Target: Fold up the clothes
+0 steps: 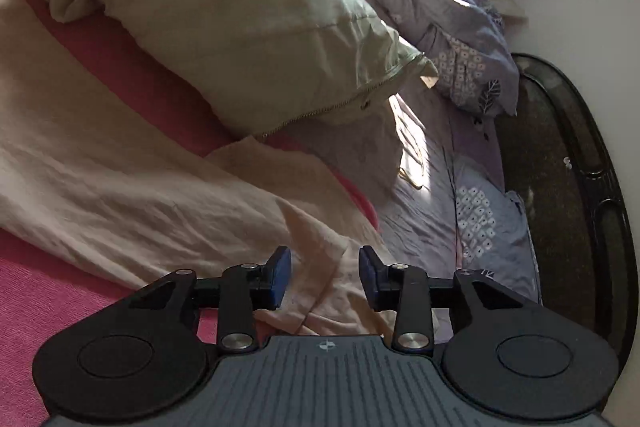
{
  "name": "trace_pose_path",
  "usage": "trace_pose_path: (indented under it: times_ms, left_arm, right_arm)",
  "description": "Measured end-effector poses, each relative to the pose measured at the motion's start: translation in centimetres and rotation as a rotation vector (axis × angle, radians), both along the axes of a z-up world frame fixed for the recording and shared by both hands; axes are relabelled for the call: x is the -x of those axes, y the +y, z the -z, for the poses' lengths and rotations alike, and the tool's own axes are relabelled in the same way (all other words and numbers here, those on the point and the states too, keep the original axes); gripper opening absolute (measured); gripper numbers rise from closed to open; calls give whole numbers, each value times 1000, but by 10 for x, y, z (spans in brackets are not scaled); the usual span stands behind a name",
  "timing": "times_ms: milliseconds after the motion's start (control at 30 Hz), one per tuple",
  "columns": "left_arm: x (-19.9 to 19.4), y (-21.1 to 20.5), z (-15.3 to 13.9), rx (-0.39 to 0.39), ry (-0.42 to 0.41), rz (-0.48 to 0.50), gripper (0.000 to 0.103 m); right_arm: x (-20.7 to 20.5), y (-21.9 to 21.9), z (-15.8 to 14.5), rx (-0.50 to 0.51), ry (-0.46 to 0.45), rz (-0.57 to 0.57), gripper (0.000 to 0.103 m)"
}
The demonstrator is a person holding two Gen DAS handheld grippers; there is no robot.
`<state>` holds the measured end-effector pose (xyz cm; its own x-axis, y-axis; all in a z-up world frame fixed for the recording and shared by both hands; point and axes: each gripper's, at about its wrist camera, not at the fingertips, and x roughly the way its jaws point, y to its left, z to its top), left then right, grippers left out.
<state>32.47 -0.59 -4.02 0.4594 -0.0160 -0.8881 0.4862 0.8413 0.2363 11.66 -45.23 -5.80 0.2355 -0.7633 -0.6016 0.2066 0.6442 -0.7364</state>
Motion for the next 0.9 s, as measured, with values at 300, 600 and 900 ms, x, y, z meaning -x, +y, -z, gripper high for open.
trace_pose_path:
  times_ms: [300, 600, 900]
  left_arm:
    - [-54, -5, 24, 76, 125, 124, 82]
    - [-53, -11, 47, 114, 183, 190, 92]
    - [-17, -17, 33, 71, 65, 214, 39]
  right_arm:
    - [-95, 120, -43, -459, -175, -626, 77]
    - [-189, 151, 32, -716, 37, -510, 75]
    - [-147, 161, -3, -666, 15, -588, 6]
